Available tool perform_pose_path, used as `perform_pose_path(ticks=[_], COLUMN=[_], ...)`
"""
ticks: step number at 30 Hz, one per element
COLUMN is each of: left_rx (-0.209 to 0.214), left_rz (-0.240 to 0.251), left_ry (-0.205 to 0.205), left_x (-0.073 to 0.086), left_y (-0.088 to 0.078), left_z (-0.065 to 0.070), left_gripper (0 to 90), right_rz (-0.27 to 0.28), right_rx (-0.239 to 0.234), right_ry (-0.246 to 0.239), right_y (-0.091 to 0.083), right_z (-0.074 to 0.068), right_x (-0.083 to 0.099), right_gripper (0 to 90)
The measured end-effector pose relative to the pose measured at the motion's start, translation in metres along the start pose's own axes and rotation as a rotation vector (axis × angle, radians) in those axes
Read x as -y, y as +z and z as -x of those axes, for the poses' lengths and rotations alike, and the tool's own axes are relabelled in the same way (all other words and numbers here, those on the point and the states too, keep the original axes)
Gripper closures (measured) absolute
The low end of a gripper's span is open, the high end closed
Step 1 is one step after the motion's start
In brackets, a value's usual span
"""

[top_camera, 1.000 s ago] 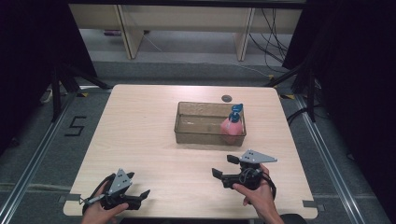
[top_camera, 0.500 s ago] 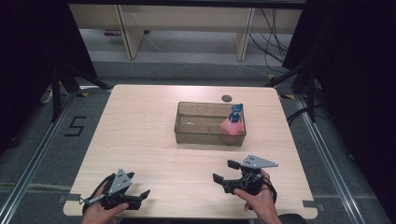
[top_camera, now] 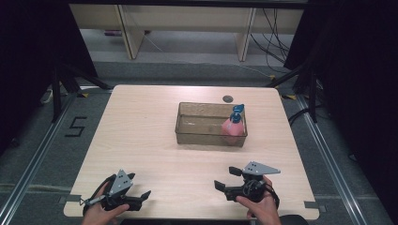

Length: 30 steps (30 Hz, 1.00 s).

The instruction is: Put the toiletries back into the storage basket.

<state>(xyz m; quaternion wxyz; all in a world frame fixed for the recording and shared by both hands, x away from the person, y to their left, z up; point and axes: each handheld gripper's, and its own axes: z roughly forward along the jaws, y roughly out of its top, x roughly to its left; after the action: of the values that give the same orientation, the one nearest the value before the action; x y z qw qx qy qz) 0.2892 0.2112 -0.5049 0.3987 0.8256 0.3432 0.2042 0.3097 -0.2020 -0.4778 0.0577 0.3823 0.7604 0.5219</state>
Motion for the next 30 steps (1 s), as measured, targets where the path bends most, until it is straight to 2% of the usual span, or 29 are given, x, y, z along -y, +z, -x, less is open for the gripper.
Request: perform_pose_path(ticks=[4, 5, 6, 8, 10, 12, 13, 14, 16, 17, 18, 20, 21, 24, 25, 26, 27, 28, 30], left_rx=[0.001, 0.000, 0.000, 0.004, 0.005, 0.004, 0.004, 0.004, 0.004, 0.004, 0.003, 0.001, 0.000, -0.001, -0.006, -0.009, -0.009, -0.009, -0.009], left_rz=[0.000, -0.001, -0.001, -0.001, -0.002, -0.002, -0.001, -0.001, -0.001, -0.002, -0.001, -0.001, 0.000, -0.001, -0.011, -0.006, -0.005, -0.005, -0.006], left_ry=[0.001, 0.001, 0.001, 0.002, 0.001, 0.001, 0.001, 0.001, 0.001, 0.002, 0.001, 0.001, 0.001, -0.001, 0.013, 0.006, 0.009, 0.005, 0.007], left_x=[0.000, 0.000, 0.000, 0.000, 0.000, 0.000, 0.000, 0.000, 0.000, 0.000, 0.000, 0.000, 0.000, 0.000, 0.000, 0.000, 0.000, 0.000, 0.000], left_y=[0.000, 0.000, 0.000, 0.000, 0.000, 0.000, 0.000, 0.000, 0.000, 0.000, 0.000, 0.000, 0.000, 0.000, -0.001, -0.001, -0.001, -0.001, -0.001], left_z=[0.000, 0.000, 0.000, 0.000, 0.000, 0.000, 0.000, 0.000, 0.000, 0.000, 0.000, 0.000, 0.000, 0.000, -0.001, 0.000, -0.001, 0.000, -0.001], left_gripper=[15.0, 15.0, 14.9, 15.0, 15.0, 14.9, 15.0, 15.0, 15.0, 15.0, 15.0, 15.0, 14.9, 15.0, 15.0, 15.0, 14.9, 15.0, 15.0], right_rz=[-0.002, -0.007, -0.002, -0.022, -0.004, -0.006, -0.010, -0.004, -0.013, -0.017, -0.020, -0.030, -0.023, -0.045, -0.029, -0.039, -0.040, -0.051, -0.052], right_rx=[0.016, 0.014, 0.015, 0.027, 0.018, 0.006, 0.014, 0.012, 0.014, 0.009, 0.015, 0.011, 0.025, 0.013, 0.024, 0.013, 0.004, -0.002, 0.014], right_ry=[-0.007, 0.013, -0.014, 0.012, -0.021, 0.003, -0.011, 0.007, -0.007, 0.015, 0.018, -0.003, -0.031, -0.012, -0.049, -0.033, -0.038, -0.005, -0.046], right_y=[-0.002, -0.002, -0.003, -0.004, -0.004, -0.006, -0.007, -0.006, -0.008, -0.008, -0.007, -0.009, -0.009, -0.009, -0.009, -0.008, -0.009, -0.010, -0.009], right_z=[-0.001, -0.002, -0.001, -0.003, -0.001, -0.004, -0.003, -0.004, -0.003, -0.005, -0.005, -0.005, -0.004, -0.008, -0.007, -0.008, -0.008, -0.011, -0.009], right_x=[0.003, 0.003, 0.004, 0.005, 0.006, 0.007, 0.008, 0.009, 0.009, 0.010, 0.011, 0.011, 0.012, 0.014, 0.014, 0.014, 0.015, 0.016, 0.016], right_gripper=[15.9, 15.9, 15.9, 15.9, 15.9, 15.8, 15.8, 15.7, 15.6, 15.6, 15.6, 15.7, 15.6, 15.6, 15.6, 15.6, 15.6, 15.6, 15.6])
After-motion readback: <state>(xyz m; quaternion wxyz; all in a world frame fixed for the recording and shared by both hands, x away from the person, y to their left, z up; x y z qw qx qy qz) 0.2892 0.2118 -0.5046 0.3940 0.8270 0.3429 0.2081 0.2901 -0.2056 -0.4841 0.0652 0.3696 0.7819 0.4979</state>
